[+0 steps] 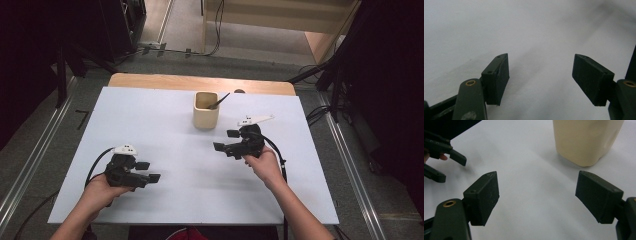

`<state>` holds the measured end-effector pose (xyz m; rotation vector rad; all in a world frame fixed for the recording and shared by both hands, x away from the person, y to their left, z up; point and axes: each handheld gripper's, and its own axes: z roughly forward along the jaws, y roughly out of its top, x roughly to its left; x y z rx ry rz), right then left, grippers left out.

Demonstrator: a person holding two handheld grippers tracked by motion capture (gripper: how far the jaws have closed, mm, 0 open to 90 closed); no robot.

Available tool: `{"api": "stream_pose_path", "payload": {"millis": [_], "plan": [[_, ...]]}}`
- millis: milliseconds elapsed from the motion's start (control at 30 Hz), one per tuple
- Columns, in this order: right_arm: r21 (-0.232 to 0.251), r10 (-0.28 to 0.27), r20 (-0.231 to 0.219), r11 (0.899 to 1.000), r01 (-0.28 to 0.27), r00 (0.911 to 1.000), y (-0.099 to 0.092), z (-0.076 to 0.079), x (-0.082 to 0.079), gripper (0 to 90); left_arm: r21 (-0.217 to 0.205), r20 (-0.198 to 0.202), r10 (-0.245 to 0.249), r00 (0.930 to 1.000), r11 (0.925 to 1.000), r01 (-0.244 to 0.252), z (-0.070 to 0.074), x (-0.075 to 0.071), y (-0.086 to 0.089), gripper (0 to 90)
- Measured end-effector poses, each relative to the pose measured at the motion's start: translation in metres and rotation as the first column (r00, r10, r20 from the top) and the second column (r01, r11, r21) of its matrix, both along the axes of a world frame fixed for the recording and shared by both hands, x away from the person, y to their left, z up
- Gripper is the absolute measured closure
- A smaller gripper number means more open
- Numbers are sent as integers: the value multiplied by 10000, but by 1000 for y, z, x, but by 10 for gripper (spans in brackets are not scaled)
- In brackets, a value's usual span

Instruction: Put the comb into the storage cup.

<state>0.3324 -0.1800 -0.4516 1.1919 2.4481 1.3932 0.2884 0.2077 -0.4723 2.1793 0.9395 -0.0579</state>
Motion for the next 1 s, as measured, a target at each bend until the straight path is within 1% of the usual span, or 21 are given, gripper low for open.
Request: {"api": "stream_pose_path", "payload": {"millis": [133,167,200,267,367,633,667,733,900,967,1000], "plan": [[-57,168,-11,9998,-168,9999,-3,0,-5,163,-13,-8,-65,10000,10000,65,0,0,-1,306],[-233,157,5,9996,-157,9999,-4,0,-7,160,11,-8,-79,10000,10000,79,0,0,-1,306],[-277,173,33,9995,-172,9998,-4,0,-8,160,34,-21,-100,9999,9999,100,1,0,-1,306],[-203,256,-17,9995,-256,9997,-4,-2,-11,160,1,9,-107,9999,9999,107,0,0,-2,306],[-402,395,22,9984,-393,9992,-5,-3,-16,159,-6,56,-179,9998,9998,179,0,0,-2,306],[-506,678,-46,9964,-679,9977,-11,-6,-29,155,-33,72,-220,9997,9998,220,1,0,-2,298],[-563,679,4,9961,-678,9977,-11,-7,-30,154,-28,64,-200,9998,9998,200,1,-1,-2,297],[-556,644,-104,9963,-649,9979,-13,-7,-34,154,-30,64,-174,9998,9998,174,1,-1,-2,297],[-778,743,-161,9941,-753,9971,-18,-10,-43,154,-56,78,-147,9999,9999,147,1,-1,-2,297],[-910,678,-177,9934,-691,9975,-19,-11,-47,154,-51,130,-118,9998,9999,119,1,-1,-2,297],[-889,560,-190,9944,-574,9983,-20,-12,-48,154,-56,124,-123,9998,9999,123,1,-1,-2,298]]}}
